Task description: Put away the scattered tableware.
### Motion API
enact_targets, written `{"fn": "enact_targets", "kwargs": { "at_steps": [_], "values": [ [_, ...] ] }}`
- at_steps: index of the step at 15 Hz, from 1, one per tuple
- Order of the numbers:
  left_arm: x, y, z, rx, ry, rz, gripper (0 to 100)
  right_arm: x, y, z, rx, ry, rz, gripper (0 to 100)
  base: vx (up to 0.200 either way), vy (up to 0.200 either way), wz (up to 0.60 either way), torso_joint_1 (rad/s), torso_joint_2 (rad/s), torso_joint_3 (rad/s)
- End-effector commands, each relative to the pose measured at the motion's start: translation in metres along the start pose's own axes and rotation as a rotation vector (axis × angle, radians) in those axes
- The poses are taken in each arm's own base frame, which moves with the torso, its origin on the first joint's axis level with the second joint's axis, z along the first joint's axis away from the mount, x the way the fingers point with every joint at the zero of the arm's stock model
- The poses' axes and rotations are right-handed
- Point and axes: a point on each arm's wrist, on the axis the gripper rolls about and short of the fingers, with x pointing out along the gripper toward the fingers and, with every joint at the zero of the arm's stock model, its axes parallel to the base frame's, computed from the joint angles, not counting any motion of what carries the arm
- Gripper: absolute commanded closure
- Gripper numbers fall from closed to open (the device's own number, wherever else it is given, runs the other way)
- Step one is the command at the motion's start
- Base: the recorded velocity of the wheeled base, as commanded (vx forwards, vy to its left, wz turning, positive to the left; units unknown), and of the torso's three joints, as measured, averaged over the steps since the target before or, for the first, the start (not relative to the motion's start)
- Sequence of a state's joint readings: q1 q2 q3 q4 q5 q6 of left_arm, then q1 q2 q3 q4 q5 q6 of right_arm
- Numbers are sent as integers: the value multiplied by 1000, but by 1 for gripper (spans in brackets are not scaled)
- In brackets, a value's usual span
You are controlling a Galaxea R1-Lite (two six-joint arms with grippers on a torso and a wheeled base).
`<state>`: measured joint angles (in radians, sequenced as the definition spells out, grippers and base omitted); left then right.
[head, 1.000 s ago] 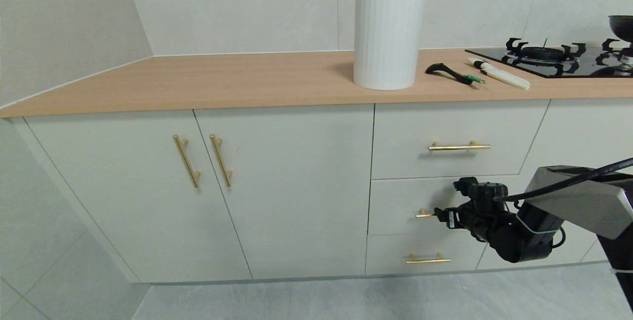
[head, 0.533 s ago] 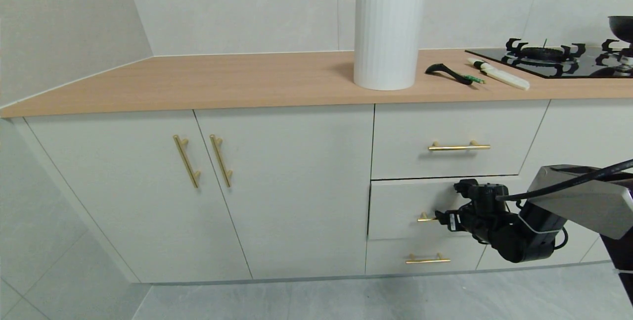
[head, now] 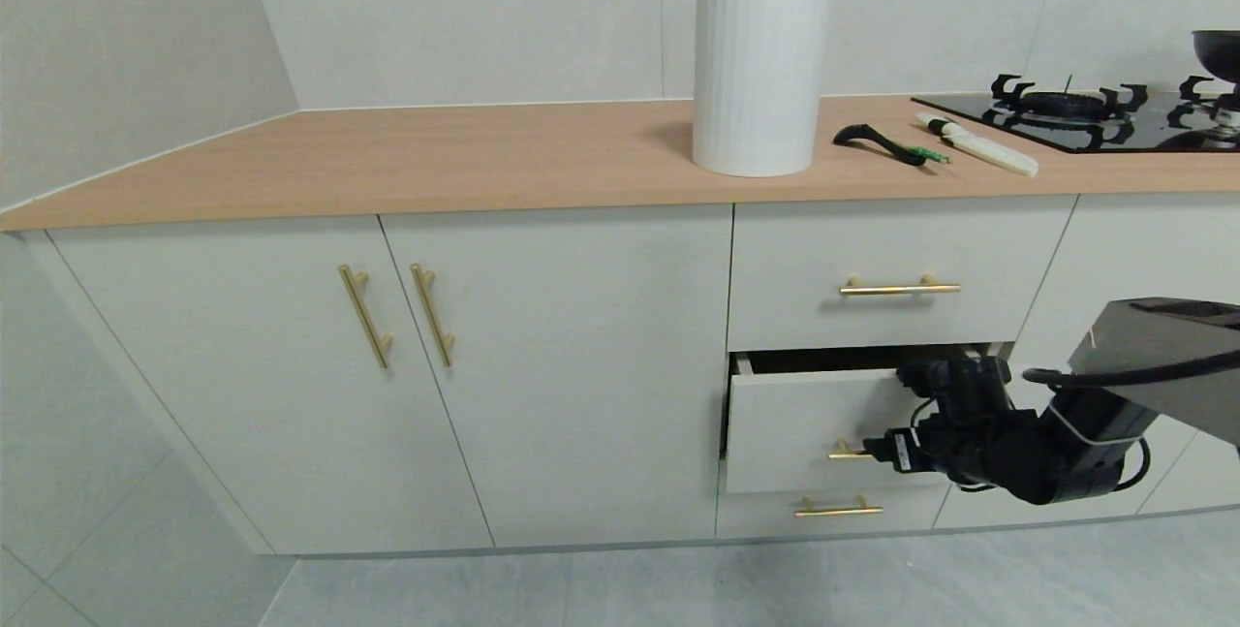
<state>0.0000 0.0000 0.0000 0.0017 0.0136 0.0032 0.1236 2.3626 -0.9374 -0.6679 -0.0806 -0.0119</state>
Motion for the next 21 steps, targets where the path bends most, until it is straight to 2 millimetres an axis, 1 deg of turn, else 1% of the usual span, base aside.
{"fn": "enact_targets", "kwargs": {
  "at_steps": [1,2,4,5,6,7,9,11,15,16,18,21],
  "values": [
    [0,0,0,0,1,0,0,-52,-2,31,2,-42,60,0,0,0,0,0,0,0],
    [0,0,0,0,1,0,0,-77,0,42,-4,-57,77,0,0,0,0,0,0,0],
    [0,0,0,0,1,0,0,-111,5,53,-15,-104,96,0,0,0,0,0,0,0],
    [0,0,0,0,1,0,0,-123,8,56,-22,-128,105,0,0,0,0,0,0,0],
    [0,0,0,0,1,0,0,-130,11,57,-27,-143,113,0,0,0,0,0,0,0],
    [0,0,0,0,1,0,0,-132,16,57,-33,-150,119,0,0,0,0,0,0,0],
    [0,0,0,0,1,0,0,-128,18,55,-36,-138,123,0,0,0,0,0,0,0],
    [0,0,0,0,1,0,0,-115,20,51,-37,-122,122,0,0,0,0,0,0,0],
    [0,0,0,0,1,0,0,-70,24,43,-14,-226,22,0,0,0,0,0,0,0],
    [0,0,0,0,1,0,0,-62,24,41,-9,-261,6,0,0,0,0,0,0,0],
    [0,0,0,0,0,0,0,-52,26,38,-4,-288,2,0,0,0,0,0,0,0],
    [0,0,0,0,1,0,0,-48,26,37,8,-296,4,0,0,0,0,0,0,0]
  ]
}}
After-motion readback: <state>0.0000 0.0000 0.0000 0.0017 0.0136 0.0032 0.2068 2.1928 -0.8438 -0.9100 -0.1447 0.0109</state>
